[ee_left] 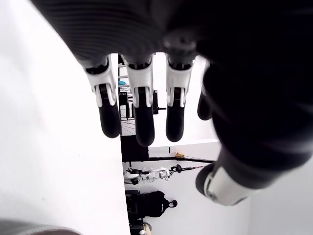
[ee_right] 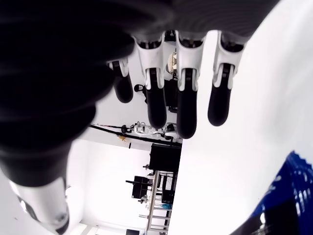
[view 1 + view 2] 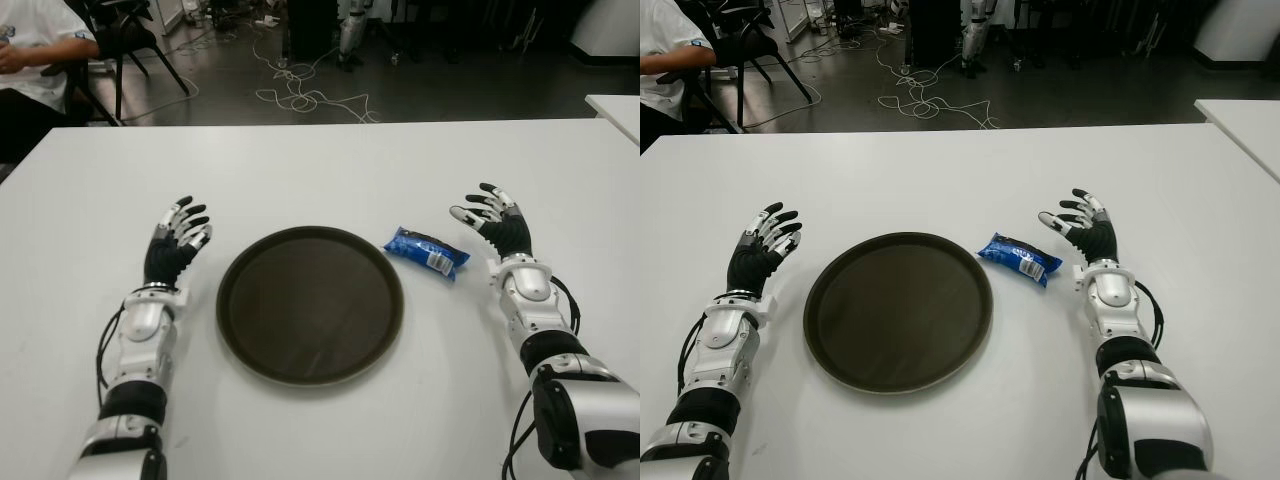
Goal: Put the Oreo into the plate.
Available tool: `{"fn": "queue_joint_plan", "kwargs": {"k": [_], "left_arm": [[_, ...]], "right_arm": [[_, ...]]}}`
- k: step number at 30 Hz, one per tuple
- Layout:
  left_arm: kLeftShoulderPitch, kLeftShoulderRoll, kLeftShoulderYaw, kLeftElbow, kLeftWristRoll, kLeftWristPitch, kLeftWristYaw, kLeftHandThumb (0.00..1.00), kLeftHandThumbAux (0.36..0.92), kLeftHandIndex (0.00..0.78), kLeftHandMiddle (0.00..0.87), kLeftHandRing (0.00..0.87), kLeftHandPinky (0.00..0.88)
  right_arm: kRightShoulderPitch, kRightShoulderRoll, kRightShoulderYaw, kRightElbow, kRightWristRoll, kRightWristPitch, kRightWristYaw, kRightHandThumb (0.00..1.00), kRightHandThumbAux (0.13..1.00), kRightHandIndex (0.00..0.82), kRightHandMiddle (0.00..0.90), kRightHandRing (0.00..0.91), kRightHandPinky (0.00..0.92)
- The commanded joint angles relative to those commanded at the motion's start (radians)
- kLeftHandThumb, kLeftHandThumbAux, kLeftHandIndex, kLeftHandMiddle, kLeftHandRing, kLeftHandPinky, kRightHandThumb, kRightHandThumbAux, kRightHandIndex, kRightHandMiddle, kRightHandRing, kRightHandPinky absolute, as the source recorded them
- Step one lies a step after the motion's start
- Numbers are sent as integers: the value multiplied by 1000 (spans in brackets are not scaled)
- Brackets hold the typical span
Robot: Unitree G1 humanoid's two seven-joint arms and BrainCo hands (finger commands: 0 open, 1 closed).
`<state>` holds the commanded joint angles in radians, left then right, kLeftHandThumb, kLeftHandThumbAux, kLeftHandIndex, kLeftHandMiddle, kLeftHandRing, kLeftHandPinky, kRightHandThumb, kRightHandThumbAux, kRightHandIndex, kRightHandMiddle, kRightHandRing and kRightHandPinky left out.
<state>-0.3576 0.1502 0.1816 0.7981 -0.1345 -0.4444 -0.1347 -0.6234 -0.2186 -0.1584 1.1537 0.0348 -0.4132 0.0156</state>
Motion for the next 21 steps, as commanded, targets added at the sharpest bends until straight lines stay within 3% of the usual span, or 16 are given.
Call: {"fn": "queue_joint_plan", "kwargs": {"k": [21], "left_arm": [[8,-2,0,-15,7,6,17,107,765,139,218,199,187]], "right_arm": [[4,2,-11,-5,12,-3,13,0,745,185,283,306,335]]}}
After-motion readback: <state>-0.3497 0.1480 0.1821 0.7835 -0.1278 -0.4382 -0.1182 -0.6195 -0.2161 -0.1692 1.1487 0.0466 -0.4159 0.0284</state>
